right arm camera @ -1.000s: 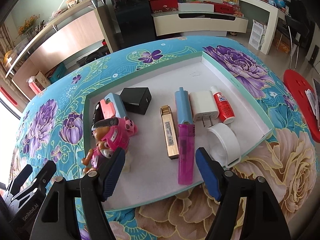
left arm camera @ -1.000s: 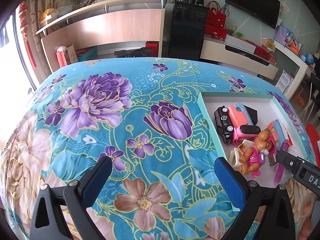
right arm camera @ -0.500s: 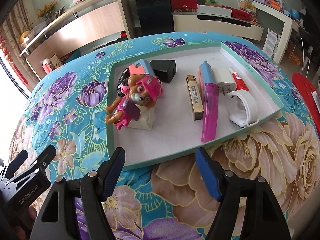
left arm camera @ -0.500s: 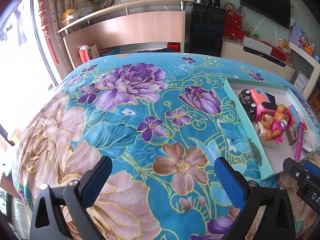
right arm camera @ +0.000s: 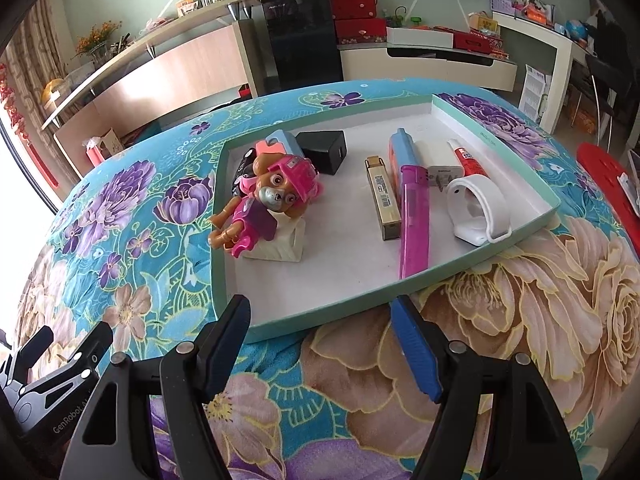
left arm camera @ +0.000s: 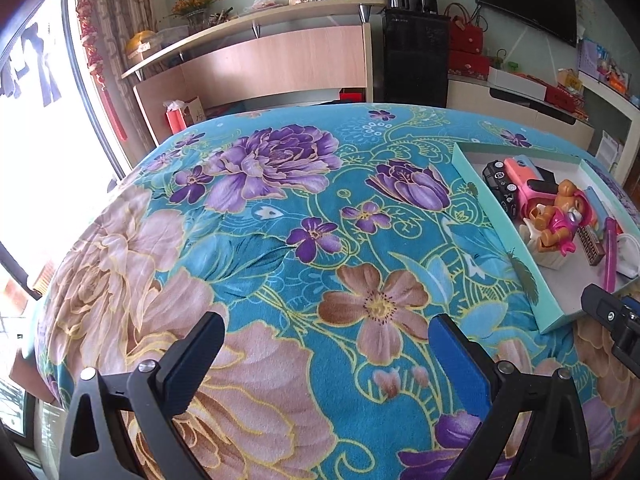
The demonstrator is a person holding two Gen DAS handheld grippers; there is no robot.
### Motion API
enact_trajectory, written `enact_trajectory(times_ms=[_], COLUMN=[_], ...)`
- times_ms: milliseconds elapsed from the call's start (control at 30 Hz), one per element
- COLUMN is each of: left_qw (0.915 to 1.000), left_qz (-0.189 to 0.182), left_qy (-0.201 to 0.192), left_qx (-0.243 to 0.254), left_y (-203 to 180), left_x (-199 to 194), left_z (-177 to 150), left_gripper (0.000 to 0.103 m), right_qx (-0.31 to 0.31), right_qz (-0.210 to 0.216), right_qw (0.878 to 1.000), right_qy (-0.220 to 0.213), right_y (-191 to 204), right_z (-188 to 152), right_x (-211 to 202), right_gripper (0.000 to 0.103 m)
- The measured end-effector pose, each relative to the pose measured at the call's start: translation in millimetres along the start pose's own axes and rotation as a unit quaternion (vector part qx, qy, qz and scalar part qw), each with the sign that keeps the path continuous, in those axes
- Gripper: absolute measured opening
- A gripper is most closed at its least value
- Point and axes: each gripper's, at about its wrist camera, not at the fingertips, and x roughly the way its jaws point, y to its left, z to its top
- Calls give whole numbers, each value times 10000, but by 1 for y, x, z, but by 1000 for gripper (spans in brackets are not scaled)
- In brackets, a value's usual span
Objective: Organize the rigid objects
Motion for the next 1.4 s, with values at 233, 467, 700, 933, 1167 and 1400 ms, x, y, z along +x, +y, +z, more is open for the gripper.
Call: enact_trajectory(times_ms=[233,467,700,933,1167,1400], left_qw=[9997,9997,9998,9999,9999,9999], left_qz=[84,100,22,-53,-76,-90], left_qy=[-36,-79,-79,-103,-101,-125], left_qx=[205,221,158,14,-52,-27], left_y=[-8,-9,-6,-1,2,1], left_x=[0,-2,-3,-3,-3,-4], left_z=[-1,-1,-1,-1,-1,-1], left_gripper=[103,103,103,103,103,103], right_qx=[-120,-187,-271,-360,-419,-477], right_qz=[-102,-166,-236,-289,-334,-378], right_qw=[9998,9995,9991,9985,9982,9979], right_qy=[-73,-209,-244,-303,-272,-230], right_y=[5,7,10,14,16,18], right_z=[-3,-4,-5,-5,-5,-6], right_x=[-1,-6,-8,-10,-8,-7], right_gripper=[74,74,74,74,74,74])
